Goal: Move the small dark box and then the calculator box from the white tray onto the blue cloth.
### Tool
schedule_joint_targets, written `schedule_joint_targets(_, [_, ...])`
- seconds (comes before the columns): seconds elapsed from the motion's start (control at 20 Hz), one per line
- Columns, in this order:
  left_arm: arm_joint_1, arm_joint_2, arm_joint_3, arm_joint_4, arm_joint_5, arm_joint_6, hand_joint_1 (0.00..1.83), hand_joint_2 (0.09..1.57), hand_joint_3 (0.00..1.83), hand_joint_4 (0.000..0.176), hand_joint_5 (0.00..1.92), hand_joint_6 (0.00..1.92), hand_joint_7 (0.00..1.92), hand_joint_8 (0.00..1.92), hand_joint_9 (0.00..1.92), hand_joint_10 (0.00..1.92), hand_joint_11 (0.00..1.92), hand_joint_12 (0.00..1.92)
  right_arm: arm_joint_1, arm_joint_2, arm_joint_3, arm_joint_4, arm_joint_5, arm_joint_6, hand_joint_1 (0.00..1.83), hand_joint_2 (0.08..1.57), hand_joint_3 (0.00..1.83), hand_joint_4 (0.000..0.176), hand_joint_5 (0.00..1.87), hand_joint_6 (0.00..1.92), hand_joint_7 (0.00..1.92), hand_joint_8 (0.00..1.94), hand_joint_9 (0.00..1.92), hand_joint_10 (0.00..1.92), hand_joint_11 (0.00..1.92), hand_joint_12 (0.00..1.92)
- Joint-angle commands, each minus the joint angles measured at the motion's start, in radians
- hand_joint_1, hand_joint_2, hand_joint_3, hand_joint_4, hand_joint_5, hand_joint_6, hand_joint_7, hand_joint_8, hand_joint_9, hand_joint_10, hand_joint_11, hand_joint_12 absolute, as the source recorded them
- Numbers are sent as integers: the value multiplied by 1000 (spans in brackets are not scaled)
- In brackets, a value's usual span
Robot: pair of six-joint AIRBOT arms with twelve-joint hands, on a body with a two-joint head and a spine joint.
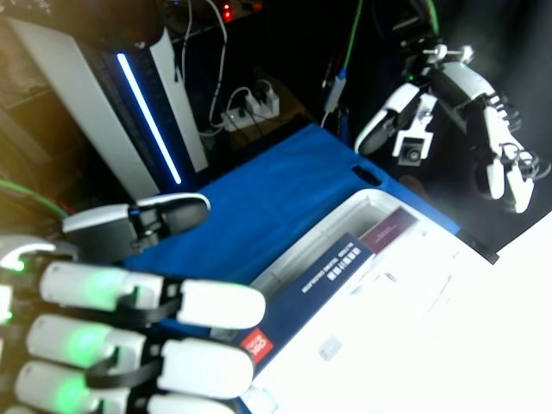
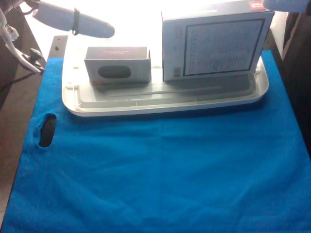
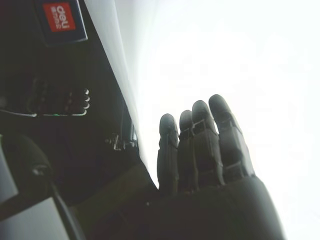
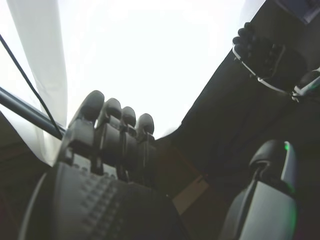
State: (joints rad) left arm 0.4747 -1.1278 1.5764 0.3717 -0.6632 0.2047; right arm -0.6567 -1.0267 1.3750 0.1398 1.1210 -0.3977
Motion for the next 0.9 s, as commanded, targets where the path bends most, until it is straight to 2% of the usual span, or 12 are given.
schedule_joint_targets(0.0, [-30, 10, 5, 6, -47, -32, 971, 624, 0, 0, 189, 0, 219, 0, 296, 13, 26, 633, 16, 3, 6, 20, 115, 10, 847, 629, 2, 0, 355, 0, 264, 0, 242, 0, 0, 541])
schedule_joint_targets(0.15, [-77, 17, 5, 173, 41, -96, 882, 721, 1, 0, 109, 0, 163, 0, 208, 0, 5, 672, 16, 3, 7, 20, 115, 11, 850, 628, 0, 0, 341, 0, 247, 0, 226, 0, 0, 549])
schedule_joint_targets(0.25, [-107, 17, 6, 294, 109, -137, 809, 807, 0, 0, 117, 0, 288, 5, 302, 14, 0, 1039, 16, 2, 7, 20, 115, 11, 830, 623, 0, 0, 312, 0, 234, 0, 224, 1, 0, 615])
schedule_joint_targets(0.3, [-119, 11, 12, 387, 145, -191, 752, 822, 0, 0, 132, 6, 343, 13, 368, 24, 13, 1109, 16, -2, 8, 20, 115, 11, 844, 614, 0, 0, 315, 3, 230, 4, 228, 4, 0, 642])
schedule_joint_targets(0.4, [-122, 5, 19, 442, 157, -235, 748, 865, 6, 0, 62, 0, 292, 2, 391, 22, 3, 1085, 16, -5, 9, 20, 115, 11, 847, 612, 0, 0, 316, 3, 226, 1, 224, 2, 0, 638])
schedule_joint_targets(0.45, [-122, 1, 21, 481, 167, -260, 768, 878, 5, 0, 29, 1, 249, 2, 381, 12, 0, 1010, 16, -5, 9, 20, 115, 11, 857, 606, 0, 0, 334, 9, 233, 4, 227, 3, 0, 637])
schedule_joint_targets(0.5, [-125, -5, 24, 538, 182, -293, 774, 830, 0, 0, 78, 1, 295, 2, 409, 9, 55, 926, 16, -6, 9, 20, 115, 12, 872, 597, 0, 0, 346, 7, 234, 2, 222, 0, 0, 616])
schedule_joint_targets(0.6, [-126, -17, 29, 602, 198, -329, 721, 769, 1, 0, 105, 0, 336, 0, 406, 1, 182, 607, 16, -8, 10, 20, 115, 12, 889, 590, 0, 0, 361, 6, 239, 2, 220, 1, 0, 587])
schedule_joint_targets(0.8, [-120, -57, 54, 634, 225, -331, 713, 829, 1, 0, 140, 1, 409, 7, 412, 3, 204, 595, 16, -10, 10, 20, 115, 17, 892, 568, 0, 0, 379, 9, 263, 8, 244, 9, 4, 579])
schedule_joint_targets(0.85, [-114, -68, 65, 634, 228, -332, 758, 825, 1, 0, 149, 0, 427, 2, 407, 1, 114, 654, 16, -11, 10, 20, 115, 18, 888, 569, 0, 0, 373, 5, 260, 6, 246, 9, 1, 578])
